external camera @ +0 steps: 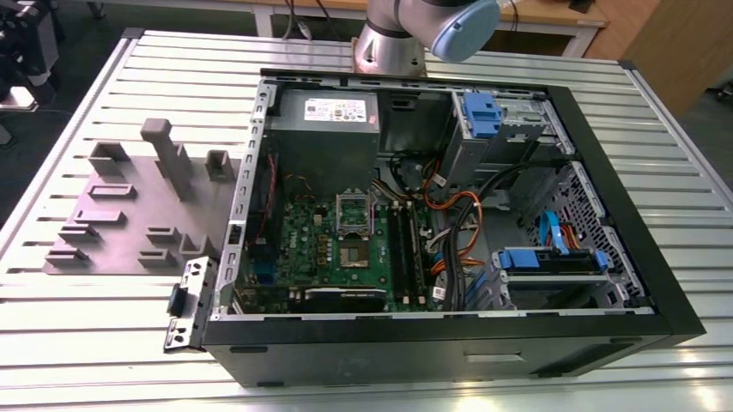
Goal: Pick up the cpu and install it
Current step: 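Pick up the cpu and move it towards the insertion slot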
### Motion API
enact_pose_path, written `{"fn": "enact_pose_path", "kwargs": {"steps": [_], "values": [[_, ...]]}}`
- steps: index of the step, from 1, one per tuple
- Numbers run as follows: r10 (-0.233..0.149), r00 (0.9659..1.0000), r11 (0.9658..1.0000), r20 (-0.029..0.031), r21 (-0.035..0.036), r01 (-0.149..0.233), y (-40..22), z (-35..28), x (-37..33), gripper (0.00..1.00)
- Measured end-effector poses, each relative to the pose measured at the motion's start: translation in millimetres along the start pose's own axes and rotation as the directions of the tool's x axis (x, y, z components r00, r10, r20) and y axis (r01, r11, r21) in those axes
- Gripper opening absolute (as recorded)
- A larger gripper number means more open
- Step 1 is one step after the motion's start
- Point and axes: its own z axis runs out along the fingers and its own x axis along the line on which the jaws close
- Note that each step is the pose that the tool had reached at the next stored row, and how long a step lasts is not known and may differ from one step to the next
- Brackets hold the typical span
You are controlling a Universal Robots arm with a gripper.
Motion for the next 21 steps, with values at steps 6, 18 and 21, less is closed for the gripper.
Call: {"fn": "enact_pose_path", "kwargs": {"steps": [6,18,21], "values": [[0.000,1.0000,1.0000,0.0000,-0.0001,0.000,0.4,-12.5,0.2,0.47],[0.000,1.0000,1.0000,0.0000,0.0000,0.000,0.6,-15.7,-1.4,0.47],[0.000,1.0000,1.0000,-0.0001,0.0000,0.000,0.7,-15.8,-3.0,0.47]]}}
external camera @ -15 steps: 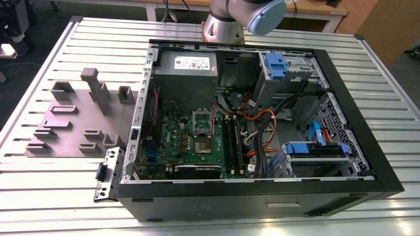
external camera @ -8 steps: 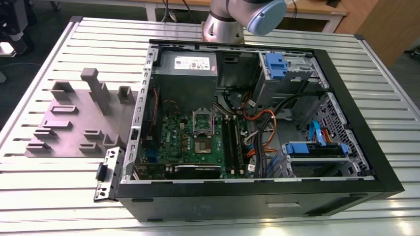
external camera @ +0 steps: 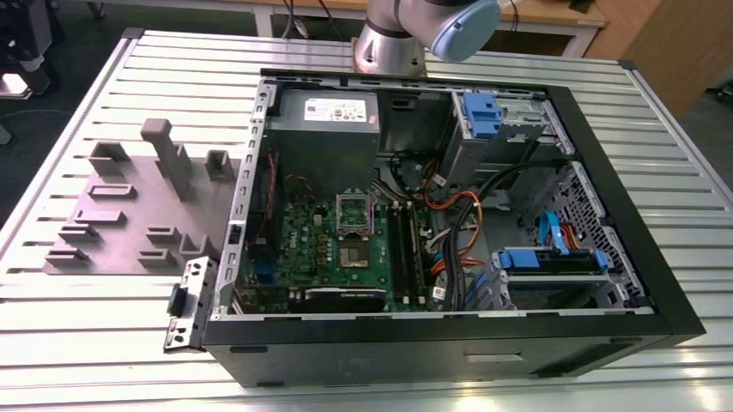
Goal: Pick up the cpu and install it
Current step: 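Pick up the cpu and move it towards the insertion slot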
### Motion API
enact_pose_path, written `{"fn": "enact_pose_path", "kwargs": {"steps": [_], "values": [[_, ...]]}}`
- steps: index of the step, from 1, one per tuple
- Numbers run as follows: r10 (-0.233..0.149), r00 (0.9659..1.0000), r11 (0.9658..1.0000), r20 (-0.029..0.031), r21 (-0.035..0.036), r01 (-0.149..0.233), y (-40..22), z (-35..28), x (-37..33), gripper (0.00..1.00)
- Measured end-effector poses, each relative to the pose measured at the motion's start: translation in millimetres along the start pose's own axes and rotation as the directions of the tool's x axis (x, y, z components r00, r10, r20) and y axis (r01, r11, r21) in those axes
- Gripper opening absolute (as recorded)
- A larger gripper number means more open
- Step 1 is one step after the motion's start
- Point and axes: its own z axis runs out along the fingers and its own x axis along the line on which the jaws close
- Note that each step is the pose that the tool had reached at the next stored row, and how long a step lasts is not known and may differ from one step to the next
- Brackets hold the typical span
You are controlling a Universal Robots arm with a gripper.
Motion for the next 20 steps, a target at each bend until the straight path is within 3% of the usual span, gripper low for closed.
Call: {"fn": "enact_pose_path", "kwargs": {"steps": [20], "values": [[0.000,1.0000,1.0000,0.0001,-0.0001,0.000,0.1,0.0,-5.0,0.47]]}}
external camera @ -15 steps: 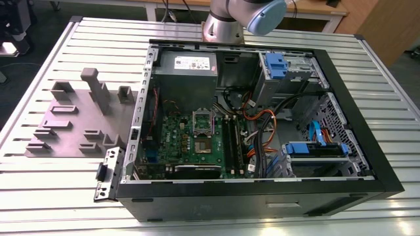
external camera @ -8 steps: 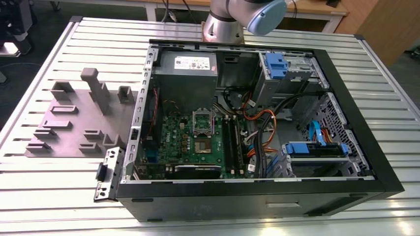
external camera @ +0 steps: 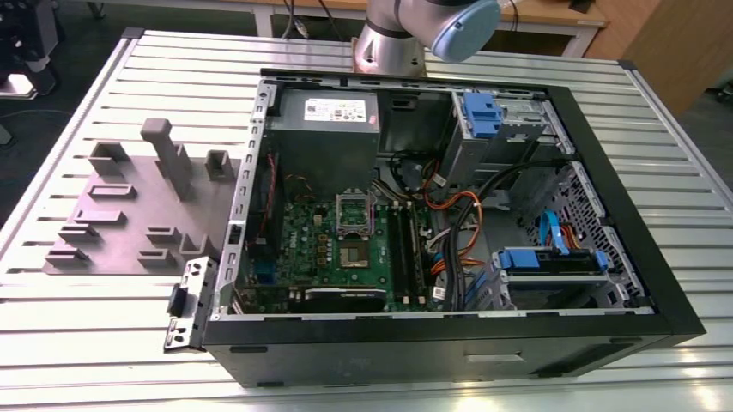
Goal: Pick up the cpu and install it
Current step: 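Pick up the cpu and move it towards the insertion slot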
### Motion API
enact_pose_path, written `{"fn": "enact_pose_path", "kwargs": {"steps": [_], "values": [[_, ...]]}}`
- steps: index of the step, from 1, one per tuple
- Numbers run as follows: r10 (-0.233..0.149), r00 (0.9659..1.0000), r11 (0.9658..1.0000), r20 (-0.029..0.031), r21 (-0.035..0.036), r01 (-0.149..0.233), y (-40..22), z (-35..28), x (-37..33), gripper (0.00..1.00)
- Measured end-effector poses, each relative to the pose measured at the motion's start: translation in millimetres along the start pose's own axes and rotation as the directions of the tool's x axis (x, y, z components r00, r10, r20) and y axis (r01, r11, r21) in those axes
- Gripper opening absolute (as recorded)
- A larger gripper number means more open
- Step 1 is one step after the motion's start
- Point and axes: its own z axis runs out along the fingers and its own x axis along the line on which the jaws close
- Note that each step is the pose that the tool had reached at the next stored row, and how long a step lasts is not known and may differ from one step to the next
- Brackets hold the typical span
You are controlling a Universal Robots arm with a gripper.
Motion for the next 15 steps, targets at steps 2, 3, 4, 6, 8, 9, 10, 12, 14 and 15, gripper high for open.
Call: {"fn": "enact_pose_path", "kwargs": {"steps": [2,3,4,6,8,9,10,12,14,15], "values": [[0.000,1.0000,1.0000,-0.0001,0.0000,0.000,0.0,-0.1,-0.5,0.47],[0.000,1.0000,1.0000,-0.0001,0.0001,0.000,0.0,-0.1,-0.9,0.47],[0.000,1.0000,1.0000,-0.0001,0.0001,0.000,0.0,-0.1,-1.2,0.47],[0.000,1.0000,1.0000,0.0000,0.0000,0.000,0.0,0.0,-1.6,0.47],[0.000,1.0000,1.0000,-0.0001,0.0001,0.000,0.0,-0.1,-1.9,0.47],[0.000,1.0000,1.0000,-0.0002,0.0001,0.000,0.1,-0.1,-2.1,0.47],[0.000,1.0000,1.0000,-0.0001,0.0001,0.000,0.1,-0.1,-2.3,0.47],[0.000,1.0000,1.0000,-0.0001,0.0001,0.000,0.1,-0.1,-3.2,0.47],[0.000,1.0000,1.0000,0.0000,0.0001,0.000,0.1,-0.1,-4.5,0.47],[0.000,1.0000,1.0000,0.0000,0.0001,0.000,0.1,-0.1,-5.1,0.47]]}}
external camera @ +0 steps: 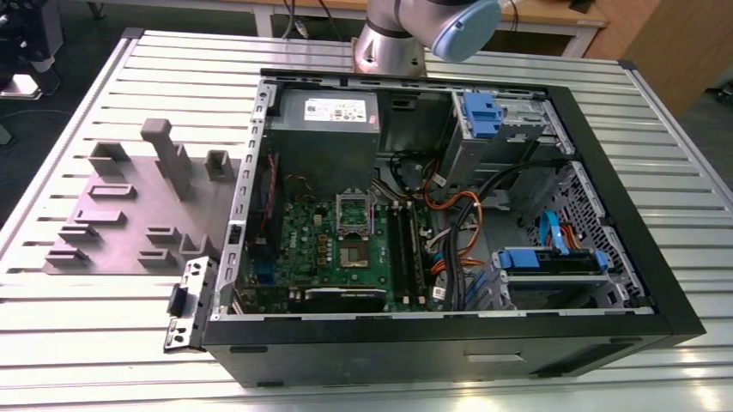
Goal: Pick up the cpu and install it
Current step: 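Pick up the cpu and move it towards the insertion slot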
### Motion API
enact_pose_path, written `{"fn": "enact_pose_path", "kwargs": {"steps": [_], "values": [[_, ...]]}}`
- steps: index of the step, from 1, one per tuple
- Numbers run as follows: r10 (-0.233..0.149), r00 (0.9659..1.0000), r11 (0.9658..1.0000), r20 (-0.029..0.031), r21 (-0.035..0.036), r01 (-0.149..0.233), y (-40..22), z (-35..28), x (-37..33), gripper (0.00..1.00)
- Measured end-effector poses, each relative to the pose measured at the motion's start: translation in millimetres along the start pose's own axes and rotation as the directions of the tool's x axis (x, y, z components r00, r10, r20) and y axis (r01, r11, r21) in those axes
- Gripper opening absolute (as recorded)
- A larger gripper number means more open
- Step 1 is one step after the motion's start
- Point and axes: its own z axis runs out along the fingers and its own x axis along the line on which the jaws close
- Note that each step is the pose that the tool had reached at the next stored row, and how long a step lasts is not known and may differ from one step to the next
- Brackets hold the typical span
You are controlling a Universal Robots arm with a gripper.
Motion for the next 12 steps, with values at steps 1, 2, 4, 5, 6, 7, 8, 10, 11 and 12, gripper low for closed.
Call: {"fn": "enact_pose_path", "kwargs": {"steps": [1,2,4,5,6,7,8,10,11,12], "values": [[0.000,1.0000,1.0000,0.0000,-0.0001,0.000,0.0,0.0,-0.5,0.47],[0.000,1.0000,1.0000,0.0000,-0.0002,0.000,0.1,0.0,-0.8,0.47],[0.000,1.0000,1.0000,0.0000,-0.0001,0.000,0.0,0.0,-1.2,0.47],[0.000,1.0000,1.0000,0.0000,0.0000,0.000,0.0,0.0,-1.4,0.47],[0.000,1.0000,1.0000,0.0000,0.0000,0.000,0.1,0.0,-1.5,0.47],[0.000,1.0000,1.0000,0.0000,-0.0001,0.000,0.0,0.0,-1.7,0.47],[0.000,1.0000,1.0000,-0.0001,-0.0001,0.000,0.1,0.0,-1.9,0.47],[0.000,1.0000,1.0000,0.0000,-0.0001,0.000,0.0,0.0,-2.5,0.47],[0.000,1.0000,1.0000,0.0000,-0.0001,0.000,0.1,0.0,-3.0,0.47],[0.000,1.0000,1.0000,-0.0001,0.0000,0.000,0.1,-0.1,-3.1,0.47]]}}
